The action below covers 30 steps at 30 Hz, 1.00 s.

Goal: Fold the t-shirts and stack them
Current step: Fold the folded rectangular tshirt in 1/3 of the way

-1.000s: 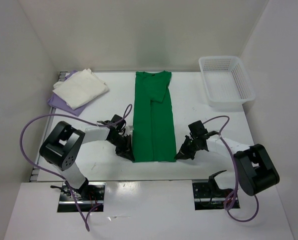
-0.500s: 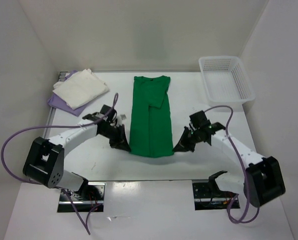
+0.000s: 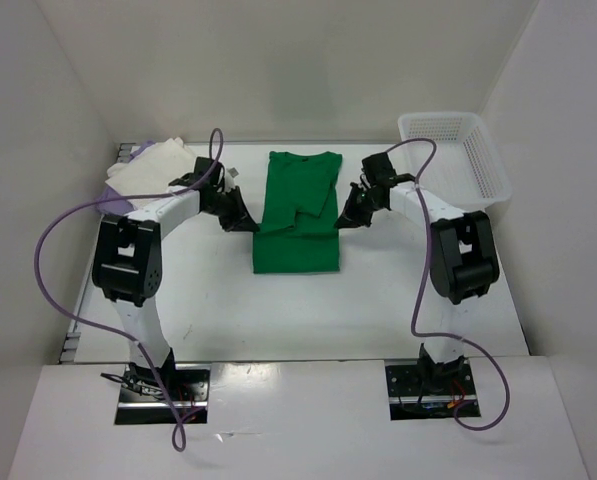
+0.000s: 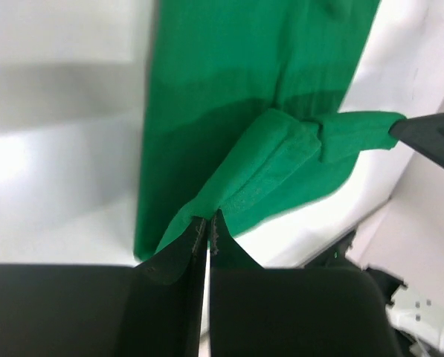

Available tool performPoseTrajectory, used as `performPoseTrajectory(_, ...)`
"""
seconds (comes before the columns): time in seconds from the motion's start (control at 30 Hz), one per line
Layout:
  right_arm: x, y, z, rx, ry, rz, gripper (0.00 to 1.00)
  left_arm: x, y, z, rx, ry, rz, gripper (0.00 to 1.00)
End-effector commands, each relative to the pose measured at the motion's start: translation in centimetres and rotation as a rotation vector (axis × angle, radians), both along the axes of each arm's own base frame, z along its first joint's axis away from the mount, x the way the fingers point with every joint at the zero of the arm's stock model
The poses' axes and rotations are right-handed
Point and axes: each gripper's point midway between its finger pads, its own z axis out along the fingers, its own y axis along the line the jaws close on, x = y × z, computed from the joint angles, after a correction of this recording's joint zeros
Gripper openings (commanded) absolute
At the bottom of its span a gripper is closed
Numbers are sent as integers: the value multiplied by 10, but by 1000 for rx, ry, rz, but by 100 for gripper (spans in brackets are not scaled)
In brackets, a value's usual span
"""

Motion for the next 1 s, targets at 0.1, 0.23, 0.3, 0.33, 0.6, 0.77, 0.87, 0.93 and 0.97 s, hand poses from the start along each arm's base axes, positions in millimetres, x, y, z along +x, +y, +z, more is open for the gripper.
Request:
performPoseTrajectory(0.1,62,-15,-3,-53,-118,-22,0,56,0,0,7,-100,17,3)
performPoseTrajectory(0.23,80,-23,-13,-61,-118,-35,0,75,-1,-14,16,-109,35,7)
performPoseTrajectory(0.3,83,-22,-26,-71,-94,-26,2,82,4,-18,27,-109,50,11)
performPoseTrajectory(0.33,88,-21,-23,-69,-106,-27,6,85,3,-21,21,-110,59,14)
performPoseTrajectory(0.6,85,-22,33,-45,-209,-31,40,73,11,58,-78,-288,168,47)
performPoseTrajectory(0.77,40,-11,37,20,-188,7,28,16,-27,50,-73,-262,69,41)
performPoseTrajectory(0.87,4,16,17,35,-129,84,2,-11,-51,33,-109,-218,34,40)
performPoseTrajectory(0.93,-10,29,-3,45,-87,105,0,-22,-58,5,-93,-147,19,38)
performPoseTrajectory(0.97,-19,35,-13,38,-60,126,0,-23,-57,-11,-76,-116,13,38)
